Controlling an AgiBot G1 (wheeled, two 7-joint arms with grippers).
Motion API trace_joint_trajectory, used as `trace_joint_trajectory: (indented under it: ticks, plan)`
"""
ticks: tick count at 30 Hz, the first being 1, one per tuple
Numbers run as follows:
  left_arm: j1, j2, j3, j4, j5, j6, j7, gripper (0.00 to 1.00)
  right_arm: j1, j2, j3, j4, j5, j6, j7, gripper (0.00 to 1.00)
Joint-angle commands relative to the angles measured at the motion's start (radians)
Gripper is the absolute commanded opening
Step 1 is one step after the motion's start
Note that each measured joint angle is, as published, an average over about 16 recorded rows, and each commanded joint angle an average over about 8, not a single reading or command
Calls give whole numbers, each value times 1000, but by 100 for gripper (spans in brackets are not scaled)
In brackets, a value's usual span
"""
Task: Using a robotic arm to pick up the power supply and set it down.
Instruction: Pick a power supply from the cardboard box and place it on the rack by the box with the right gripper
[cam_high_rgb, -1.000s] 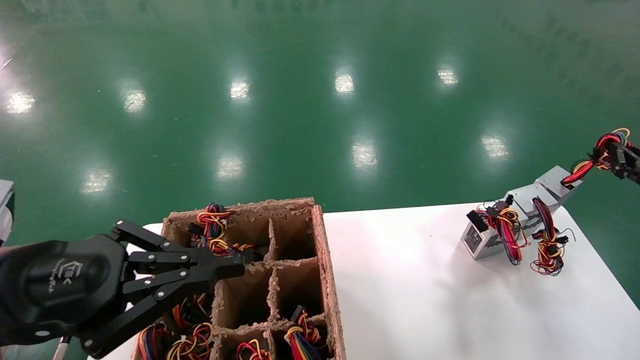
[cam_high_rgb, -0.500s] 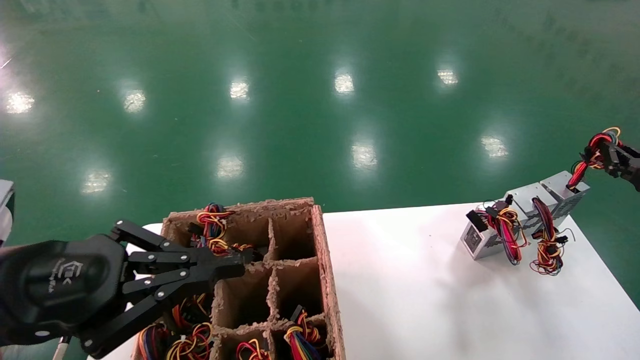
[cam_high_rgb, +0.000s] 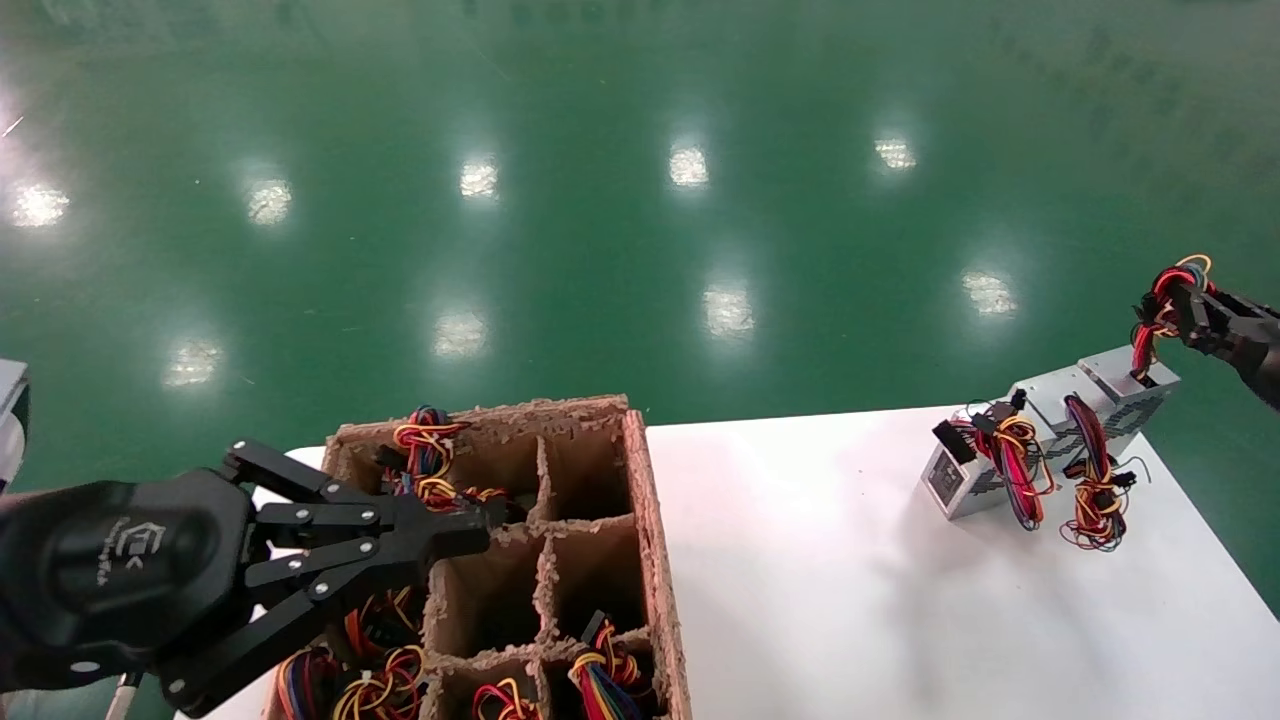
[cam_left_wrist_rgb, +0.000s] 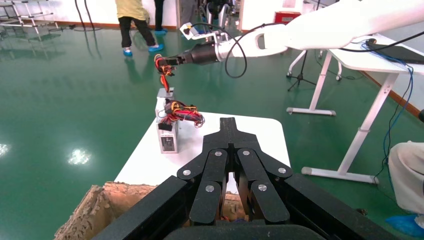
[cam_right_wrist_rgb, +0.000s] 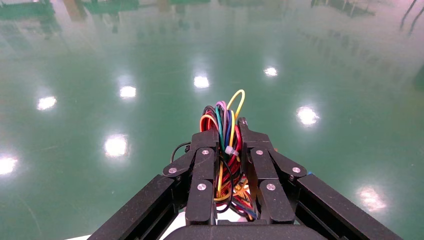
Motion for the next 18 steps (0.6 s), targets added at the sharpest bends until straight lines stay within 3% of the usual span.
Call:
trace_joint_trajectory:
  ticks: [1,6,8,14,16,18]
  plan:
    - [0,0,0,0,0,0,0,0,-7,0,0,12,1,3,10,0]
    - [0,0,0,0,0,0,0,0,-29,-1,-6,48,-4,19,44,0]
    - [0,0,0,0,0,0,0,0,-39,0,-9,66,-6,25,58,8]
    - [0,0,0,0,0,0,0,0,-76,7,-17,129,-12,51,97,83]
    - [0,0,0,0,0,0,0,0,-89,10,-19,152,-14,65,110,100]
    - [0,0,0,0,0,0,0,0,-101,13,-23,174,-19,79,124,100]
